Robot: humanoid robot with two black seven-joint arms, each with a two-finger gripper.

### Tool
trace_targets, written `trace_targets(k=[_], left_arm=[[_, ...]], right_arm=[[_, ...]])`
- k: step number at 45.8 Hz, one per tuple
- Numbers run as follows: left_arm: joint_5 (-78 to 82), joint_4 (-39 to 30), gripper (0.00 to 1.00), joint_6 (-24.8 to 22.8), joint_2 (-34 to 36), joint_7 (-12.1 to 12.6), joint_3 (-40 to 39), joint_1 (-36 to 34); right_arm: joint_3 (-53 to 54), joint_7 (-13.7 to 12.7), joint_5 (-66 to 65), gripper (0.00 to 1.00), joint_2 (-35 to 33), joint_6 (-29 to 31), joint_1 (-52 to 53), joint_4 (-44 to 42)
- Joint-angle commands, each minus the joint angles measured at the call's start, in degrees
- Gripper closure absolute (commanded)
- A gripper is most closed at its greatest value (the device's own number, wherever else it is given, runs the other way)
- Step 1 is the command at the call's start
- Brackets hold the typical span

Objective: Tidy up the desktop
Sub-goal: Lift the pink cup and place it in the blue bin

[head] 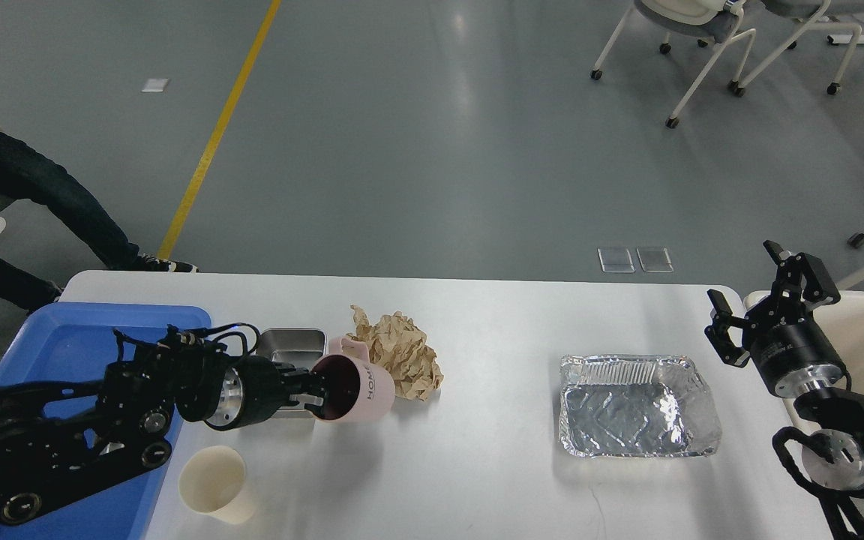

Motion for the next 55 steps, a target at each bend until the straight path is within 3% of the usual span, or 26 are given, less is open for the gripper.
trace_targets(k=[1,5,14,24,30,35,43,55], left_arm=[[-6.2,-3.4,0.98,-3.0,5.1,-0.9,0.1,-8.7],[-10.8,-5.3,0.98,-5.7,8.7,-2.2,0.1,-14.9],[-15.8,-5.5,0.98,-12.3,16.1,-2.2,0.6,-26.7],[-16.2,-5.0,0.98,-13.7,23.4,-2.1,3.1,-26.4],[-16.1,-4.8,0.98,-12.7,30.2,-2.3,6.7,-24.5],[-16.2,-4.7,0.98,-11.2,35.3,-3.6,7.5,-19.1],[-16.2,-3.8,0.98,-7.3,39.6,-4.1,7.4,-7.8],[-16.2,-3.6,0.97,-2.9,42.1,-4.4,7.6,1.1]], right_arm=[[0.0,0.0,0.0,0.00,0.0,0.0,0.0,0.0],[-0.1,0.0,0.0,0.00,0.0,0.0,0.0,0.0],[-0.1,0.0,0.0,0.00,0.0,0.0,0.0,0.0],[-0.2,0.0,0.0,0.00,-0.1,0.0,0.0,-0.1],[-0.5,0.0,0.0,0.00,0.0,0.0,0.0,-0.1],[-0.8,0.0,0.0,0.00,0.1,0.0,0.1,0.0],[-1.3,0.0,0.0,0.00,0.0,0.0,0.7,0.0],[-1.3,0.0,0.0,0.00,-0.1,0.0,0.6,-0.2]])
